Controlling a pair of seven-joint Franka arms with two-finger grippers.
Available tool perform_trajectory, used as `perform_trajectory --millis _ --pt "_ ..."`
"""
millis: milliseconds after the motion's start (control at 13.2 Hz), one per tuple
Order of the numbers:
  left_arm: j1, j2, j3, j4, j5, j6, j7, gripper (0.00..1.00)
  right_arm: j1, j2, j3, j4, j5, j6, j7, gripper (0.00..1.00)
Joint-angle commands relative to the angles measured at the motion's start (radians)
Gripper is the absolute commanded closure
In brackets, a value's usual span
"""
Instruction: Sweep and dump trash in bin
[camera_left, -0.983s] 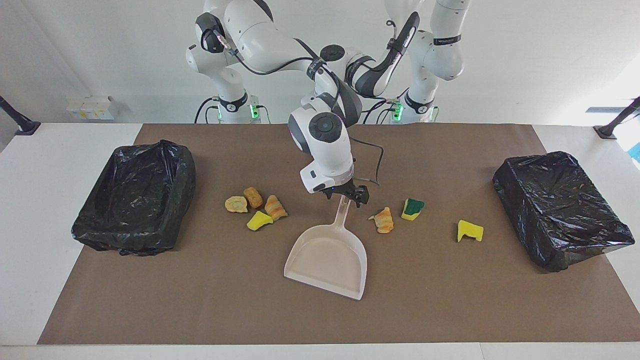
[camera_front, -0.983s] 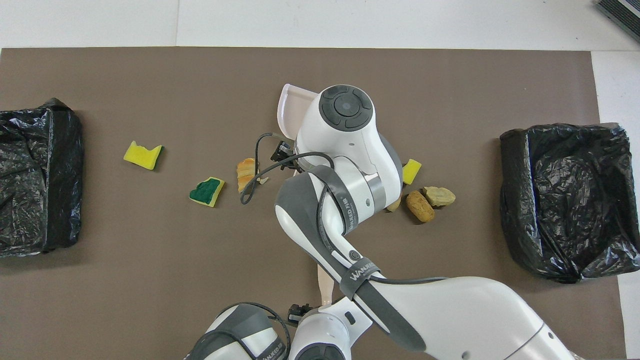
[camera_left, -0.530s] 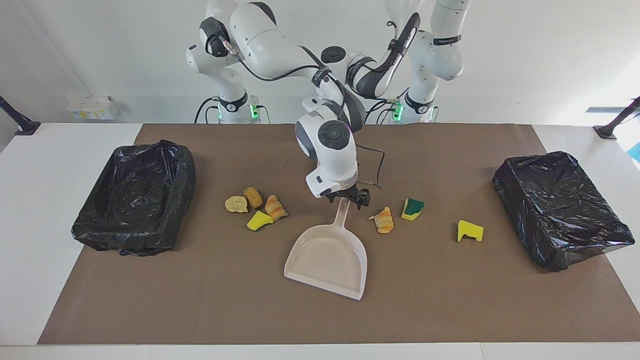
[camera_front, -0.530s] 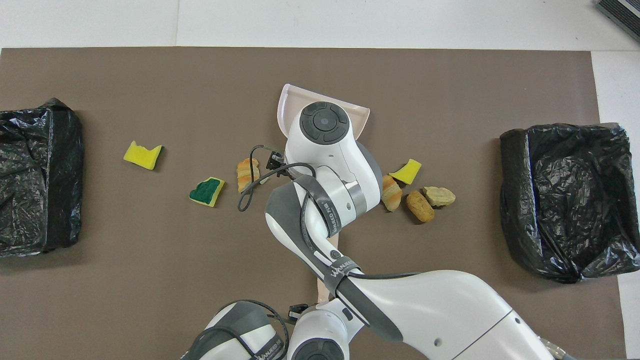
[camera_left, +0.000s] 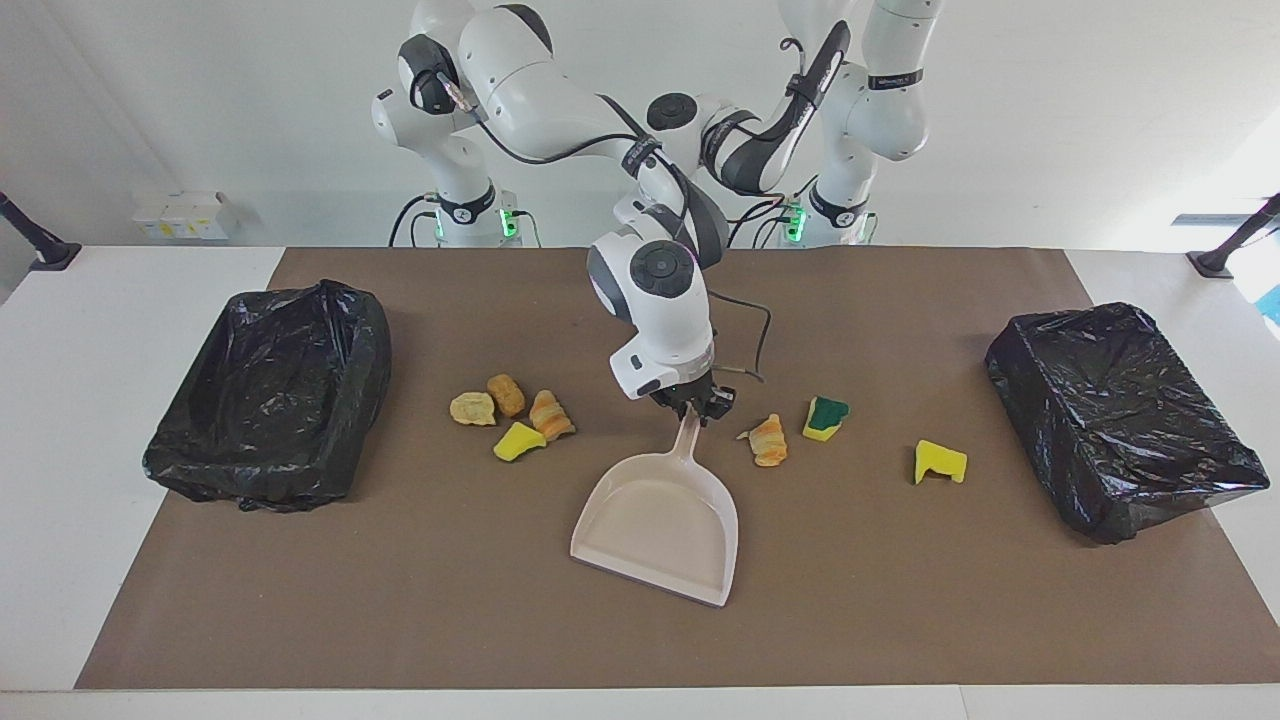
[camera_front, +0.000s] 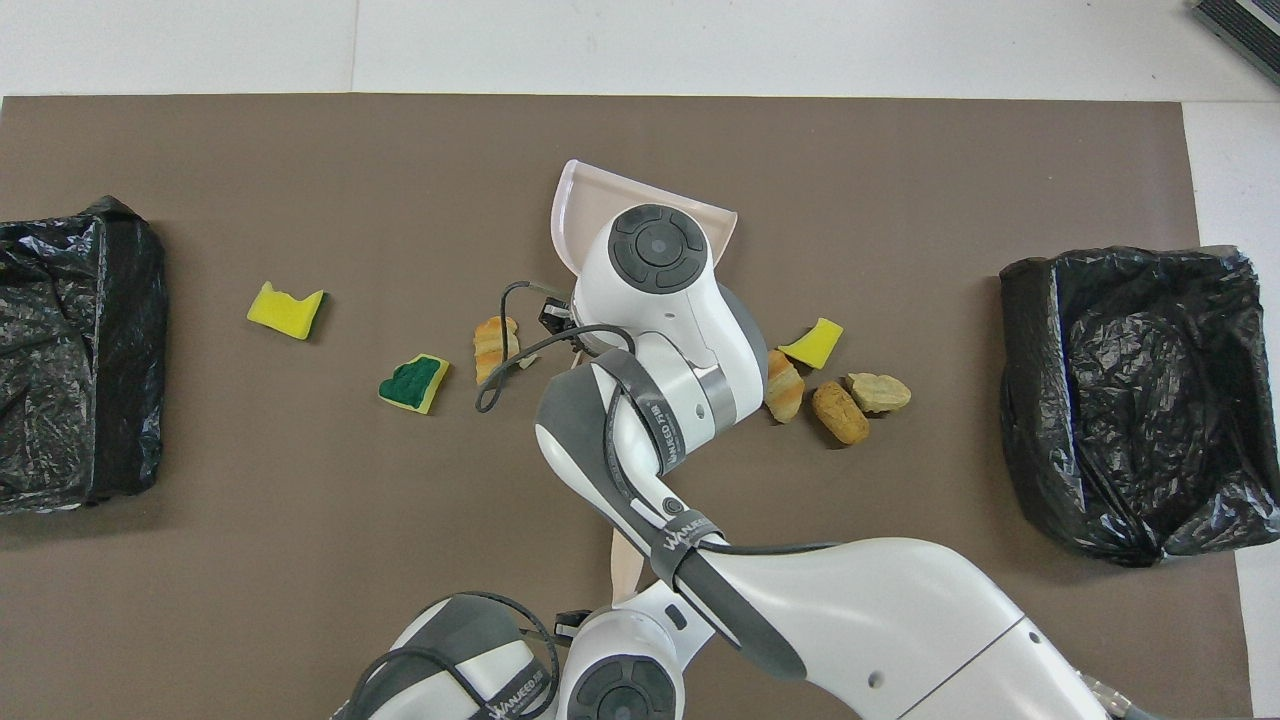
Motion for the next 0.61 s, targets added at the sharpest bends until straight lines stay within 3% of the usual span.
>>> perform_trajectory --millis 0,303,530 --pt "0.038 -0.073 -0.002 -0.010 0.023 -0.101 -0.012 1.00 -0.026 -0.029 0.002 -0.016 -0.001 -0.009 -0.018 1.00" --pt "0.135 -0.171 -0.005 -0.010 0.093 -0.274 -0.003 1.00 -0.056 -0.126 -0.010 -0.033 -0.018 -0.029 -0.147 1.00" --pt "0.242 -0.191 -0.005 -0.009 0.141 -0.324 0.007 1.00 -0.128 -0.242 -0.016 -0.091 -0.016 -0.096 -0.301 1.00"
